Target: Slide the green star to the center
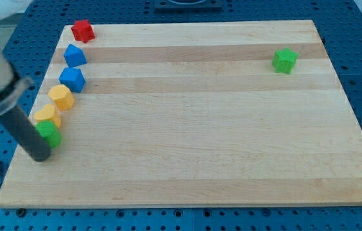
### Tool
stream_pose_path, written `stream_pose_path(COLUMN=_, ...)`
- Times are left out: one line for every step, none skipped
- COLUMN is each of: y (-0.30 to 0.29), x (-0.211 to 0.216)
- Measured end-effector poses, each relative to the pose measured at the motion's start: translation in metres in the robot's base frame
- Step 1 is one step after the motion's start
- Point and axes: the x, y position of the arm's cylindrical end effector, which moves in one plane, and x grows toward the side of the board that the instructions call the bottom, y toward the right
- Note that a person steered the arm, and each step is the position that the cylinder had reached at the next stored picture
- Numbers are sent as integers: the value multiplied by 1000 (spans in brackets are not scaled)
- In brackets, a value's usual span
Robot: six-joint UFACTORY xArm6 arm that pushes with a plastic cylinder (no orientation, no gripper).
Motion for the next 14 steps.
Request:
stream_pose_path(y=-10, x=55)
stream_pose_path(y=54, x=53)
stream_pose_path(y=183, x=-25)
stream_pose_path(y=296, x=-109)
stream_pose_path(y=405, x=-147)
stream_pose_path(y=509, x=-168)
stream_pose_path(y=550, x=-221)
stream_pose_path(y=455, x=-249)
stream_pose_path(y=430, x=-231)
stream_pose_path(y=404, x=-213)
stream_pose_path(y=460, x=-177)
stream_pose_path(y=392, x=-128)
stream_pose_path(y=434, x=-164)
stream_pose_path(y=489, x=-185)
